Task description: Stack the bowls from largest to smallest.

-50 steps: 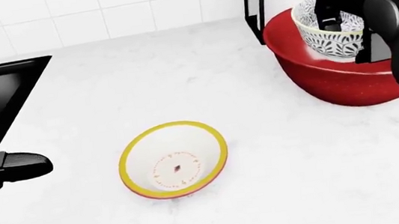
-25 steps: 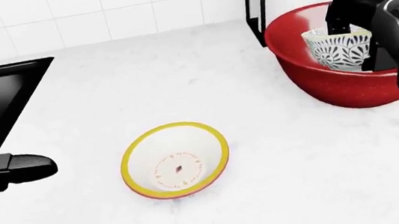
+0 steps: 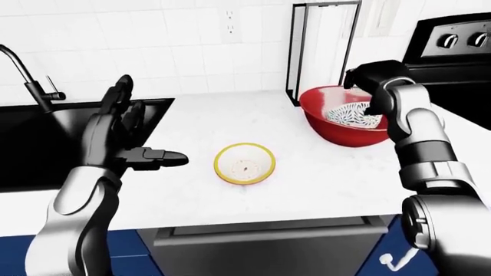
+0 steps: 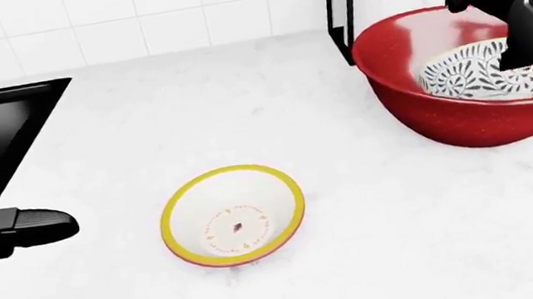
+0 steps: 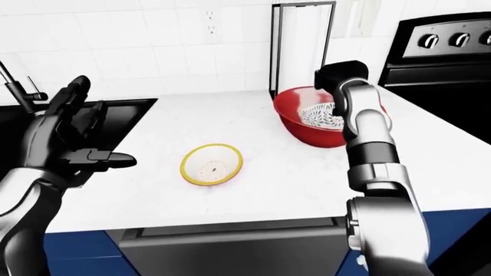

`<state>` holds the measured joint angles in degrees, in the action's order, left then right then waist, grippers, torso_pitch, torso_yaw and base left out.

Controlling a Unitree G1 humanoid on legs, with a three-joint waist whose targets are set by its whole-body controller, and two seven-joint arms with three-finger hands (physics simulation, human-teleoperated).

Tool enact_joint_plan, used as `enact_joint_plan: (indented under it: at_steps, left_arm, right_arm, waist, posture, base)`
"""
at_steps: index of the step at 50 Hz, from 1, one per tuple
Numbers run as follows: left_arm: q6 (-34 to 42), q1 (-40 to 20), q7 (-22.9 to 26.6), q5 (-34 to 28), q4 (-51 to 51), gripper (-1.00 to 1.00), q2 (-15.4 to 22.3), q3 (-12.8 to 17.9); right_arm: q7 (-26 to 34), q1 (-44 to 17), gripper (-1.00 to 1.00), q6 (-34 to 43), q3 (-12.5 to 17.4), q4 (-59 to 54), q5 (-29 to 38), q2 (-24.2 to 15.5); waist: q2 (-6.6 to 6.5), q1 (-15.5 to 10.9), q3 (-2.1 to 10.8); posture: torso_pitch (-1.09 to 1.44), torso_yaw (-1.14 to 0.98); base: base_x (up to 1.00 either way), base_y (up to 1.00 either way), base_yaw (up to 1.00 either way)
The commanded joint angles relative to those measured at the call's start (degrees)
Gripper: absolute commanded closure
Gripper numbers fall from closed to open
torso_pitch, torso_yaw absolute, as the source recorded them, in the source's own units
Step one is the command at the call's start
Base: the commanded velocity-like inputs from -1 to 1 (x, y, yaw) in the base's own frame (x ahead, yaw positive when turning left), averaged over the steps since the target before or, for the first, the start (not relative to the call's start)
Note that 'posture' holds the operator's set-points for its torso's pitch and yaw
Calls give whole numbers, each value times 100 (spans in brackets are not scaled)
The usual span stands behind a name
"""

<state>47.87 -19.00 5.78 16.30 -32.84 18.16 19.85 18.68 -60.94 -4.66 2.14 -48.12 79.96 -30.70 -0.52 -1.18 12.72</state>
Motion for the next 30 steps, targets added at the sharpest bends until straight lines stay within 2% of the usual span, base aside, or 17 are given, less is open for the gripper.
enact_joint_plan:
  at_steps: [1,9,17,23,30]
  left_arm:
    - [-174,-143,-2,-3,-127,-100,72,67]
    - [43,-185,-66,72,-326,-100,82,92]
    - [114,-198,-106,62,-406,-100,57,44]
    - [56,-193,-103,35,-364,-100,33,10]
    - [-72,-164,-82,-29,-265,-100,-12,-41]
  right_arm:
    - [-40,-186,-51,-38,74,270,2,-119]
    - [660,-117,-55,-200,307,1236,-219,-291]
    - [1337,-85,-51,-356,424,2392,-616,-202]
    - [1944,-30,-47,-396,386,3406,-938,196]
    - [2576,164,-38,-355,172,4428,-1072,809]
  waist:
    - [11,1,74]
    - [14,-6,43]
    - [10,20,21]
    - [3,52,5]
    - [-19,65,-8]
  posture:
    - [-29,0]
    - [-29,0]
    - [-29,0]
    - [-29,0]
    - [-29,0]
  base:
    - [0,0,0]
    - [0,0,0]
    - [0,0,0]
    - [0,0,0]
    - [0,0,0]
